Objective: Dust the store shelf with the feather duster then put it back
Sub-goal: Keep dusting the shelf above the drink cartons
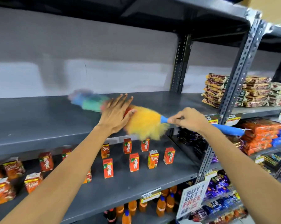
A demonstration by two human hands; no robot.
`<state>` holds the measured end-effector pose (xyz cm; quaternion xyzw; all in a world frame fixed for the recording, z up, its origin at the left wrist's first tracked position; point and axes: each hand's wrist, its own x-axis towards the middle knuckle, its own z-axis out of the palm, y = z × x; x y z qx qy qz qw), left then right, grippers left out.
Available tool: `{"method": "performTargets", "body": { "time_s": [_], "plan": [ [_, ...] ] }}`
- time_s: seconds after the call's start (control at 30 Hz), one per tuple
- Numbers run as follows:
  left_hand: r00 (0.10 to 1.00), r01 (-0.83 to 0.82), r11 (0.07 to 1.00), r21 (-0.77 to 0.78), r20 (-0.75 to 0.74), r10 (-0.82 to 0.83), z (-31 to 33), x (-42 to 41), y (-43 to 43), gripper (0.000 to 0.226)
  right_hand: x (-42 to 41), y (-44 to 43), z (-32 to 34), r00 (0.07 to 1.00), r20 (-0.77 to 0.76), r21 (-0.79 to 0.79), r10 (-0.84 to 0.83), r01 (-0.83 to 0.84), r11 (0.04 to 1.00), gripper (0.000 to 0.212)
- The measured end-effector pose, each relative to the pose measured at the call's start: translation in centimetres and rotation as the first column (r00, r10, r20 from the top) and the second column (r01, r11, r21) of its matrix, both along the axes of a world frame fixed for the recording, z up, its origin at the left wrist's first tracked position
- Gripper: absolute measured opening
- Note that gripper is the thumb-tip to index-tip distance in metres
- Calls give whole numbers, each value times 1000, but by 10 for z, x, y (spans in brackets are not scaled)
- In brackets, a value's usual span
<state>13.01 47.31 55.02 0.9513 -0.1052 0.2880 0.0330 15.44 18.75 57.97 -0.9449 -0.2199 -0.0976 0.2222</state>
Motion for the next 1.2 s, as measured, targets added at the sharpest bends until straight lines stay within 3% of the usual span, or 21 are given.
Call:
{"method": "performTargets", "body": {
  "time_s": [0.1,0.23,0.33,0.5,0.7,0.8,0.87,0.9,0.97,1.03,1.13,1.2],
  "plan": [
    [1000,-23,999,24,-14,23,2,-3,4,62,-2,34,-3,997,4,11,76,-76,997,17],
    [999,-53,998,44,2,53,5,-10,17,67,-4,49,-9,997,76,15,33,-34,999,24],
    [998,-69,997,-17,-4,69,10,-13,25,69,-11,53,-18,991,75,47,110,-114,992,23],
    [998,-45,993,-110,-36,42,26,-3,14,60,-26,49,-24,940,-148,165,307,-282,945,23],
    [996,89,996,-20,13,-89,20,2,-31,57,-41,14,-47,833,-388,245,395,-320,915,18],
    [986,166,985,56,15,-167,5,4,-60,58,-50,-27,-64,792,-514,166,329,-285,944,10],
    [976,216,974,72,7,-217,-8,6,-80,58,-59,-59,-76,772,-590,76,237,-239,968,15],
    [970,243,968,68,-6,-244,-17,6,-92,58,-65,-76,-84,772,-617,5,153,-190,982,21],
    [958,285,956,72,-30,-284,-37,5,-112,57,-77,-108,-96,776,-629,-184,-46,-90,979,13],
    [944,329,939,104,-58,-325,-59,4,-131,57,-90,-141,-109,757,-607,-342,-242,26,939,16],
    [899,438,888,137,-85,-431,-90,-4,-160,56,-113,-178,-127,621,-581,-493,-527,246,834,21],
    [861,508,847,158,-106,-497,-111,-10,-183,56,-128,-194,-139,563,-516,-553,-646,358,753,36]
  ]
}}
